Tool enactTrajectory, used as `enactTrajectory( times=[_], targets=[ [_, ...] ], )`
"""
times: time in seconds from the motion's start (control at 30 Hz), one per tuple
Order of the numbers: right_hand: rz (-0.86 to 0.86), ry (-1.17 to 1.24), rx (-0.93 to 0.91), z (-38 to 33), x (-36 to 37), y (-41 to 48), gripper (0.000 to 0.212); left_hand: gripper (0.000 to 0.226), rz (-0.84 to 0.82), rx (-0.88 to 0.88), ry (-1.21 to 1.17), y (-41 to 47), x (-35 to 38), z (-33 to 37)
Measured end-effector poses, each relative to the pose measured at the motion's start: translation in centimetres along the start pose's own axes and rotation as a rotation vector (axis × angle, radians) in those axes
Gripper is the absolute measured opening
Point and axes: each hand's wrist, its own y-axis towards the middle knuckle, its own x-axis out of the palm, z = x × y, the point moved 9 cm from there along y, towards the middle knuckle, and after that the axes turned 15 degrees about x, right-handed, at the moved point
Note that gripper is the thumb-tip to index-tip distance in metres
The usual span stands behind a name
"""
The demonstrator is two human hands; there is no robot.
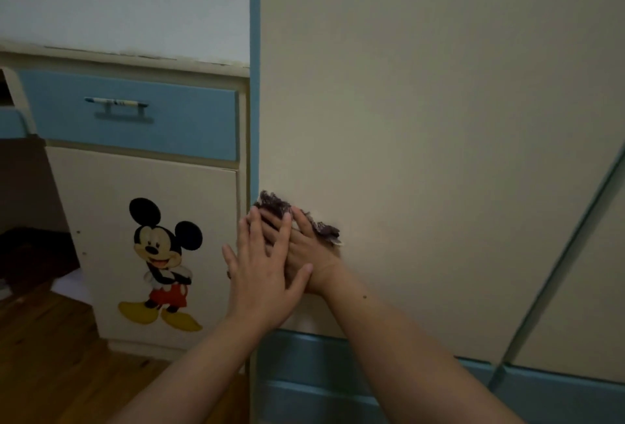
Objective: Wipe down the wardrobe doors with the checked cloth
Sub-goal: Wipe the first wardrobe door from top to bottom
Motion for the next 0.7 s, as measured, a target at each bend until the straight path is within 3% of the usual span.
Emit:
enactTrajectory(
  times=[0.13,0.2,0.43,0.7],
  targets=[
    [0.086,0.150,0.031,2.6,0.4,-4.0,0.056,0.081,0.022,-0.050,-0.070,0.2,1.1,1.3],
    [0.098,0.114,0.045,4.4,1.5,-6.3,0.068,0.082,0.013,-0.069,-0.092,0.3,1.8,2.1],
    [0.115,0.015,0.186,14.4,3.9,-15.1,0.075,0.098,-0.117,-0.171,-0.039,0.8,4.1,3.8],
    [0.051,0.018,0.310,21.1,5.0,-20.6,0.072,0.111,-0.131,-0.196,-0.106,1.2,5.1,4.5]
  ],
)
